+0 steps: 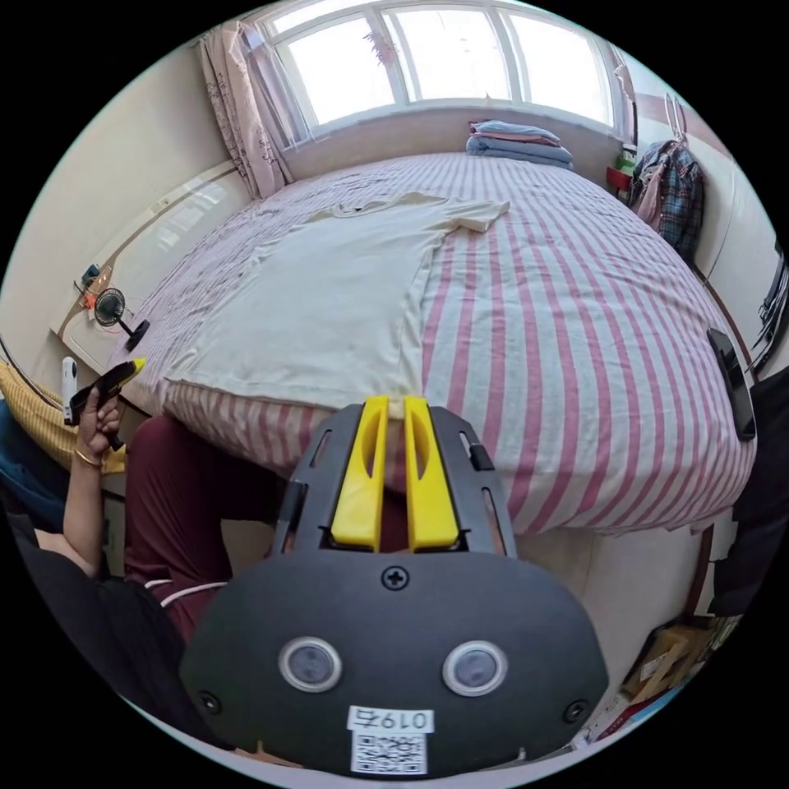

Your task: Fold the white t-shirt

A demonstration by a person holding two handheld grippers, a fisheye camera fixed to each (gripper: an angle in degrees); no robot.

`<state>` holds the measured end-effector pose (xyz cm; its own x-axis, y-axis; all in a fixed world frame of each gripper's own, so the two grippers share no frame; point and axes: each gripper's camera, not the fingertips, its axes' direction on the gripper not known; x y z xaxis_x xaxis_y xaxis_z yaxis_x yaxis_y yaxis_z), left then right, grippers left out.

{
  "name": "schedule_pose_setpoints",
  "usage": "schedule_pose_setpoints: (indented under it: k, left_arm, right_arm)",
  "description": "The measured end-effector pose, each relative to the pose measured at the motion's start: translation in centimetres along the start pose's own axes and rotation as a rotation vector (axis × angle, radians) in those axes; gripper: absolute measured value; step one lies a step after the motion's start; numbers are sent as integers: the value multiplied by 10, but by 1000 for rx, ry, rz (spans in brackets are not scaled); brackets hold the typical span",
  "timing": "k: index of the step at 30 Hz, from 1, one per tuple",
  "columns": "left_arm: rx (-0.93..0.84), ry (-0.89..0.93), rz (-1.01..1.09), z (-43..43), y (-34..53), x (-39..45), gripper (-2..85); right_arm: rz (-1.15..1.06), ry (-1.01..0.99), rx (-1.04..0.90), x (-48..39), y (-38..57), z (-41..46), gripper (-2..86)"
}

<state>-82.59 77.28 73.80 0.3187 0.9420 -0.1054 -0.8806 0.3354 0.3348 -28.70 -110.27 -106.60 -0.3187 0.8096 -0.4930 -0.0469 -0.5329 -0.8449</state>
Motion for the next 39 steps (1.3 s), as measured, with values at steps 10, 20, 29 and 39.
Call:
schedule_pose_setpoints:
  k: [10,20,29,39]
  left_arm:
    - [-81,42,-55,-1,7,-53,10]
    - [-191,51,-34,-12,6,-85,8]
    - [-200,36,-58,-33,11,-108,12]
    - [-189,159,-69,-43,20,-122,49]
  right_arm:
    - [51,22,9,-15,7,-59,-9]
    - [160,-94,96,-4,27,-118,-9]
    - [141,-100,125,-18,23,-163,19]
    - [-64,153,15,-96,-14,-170,46]
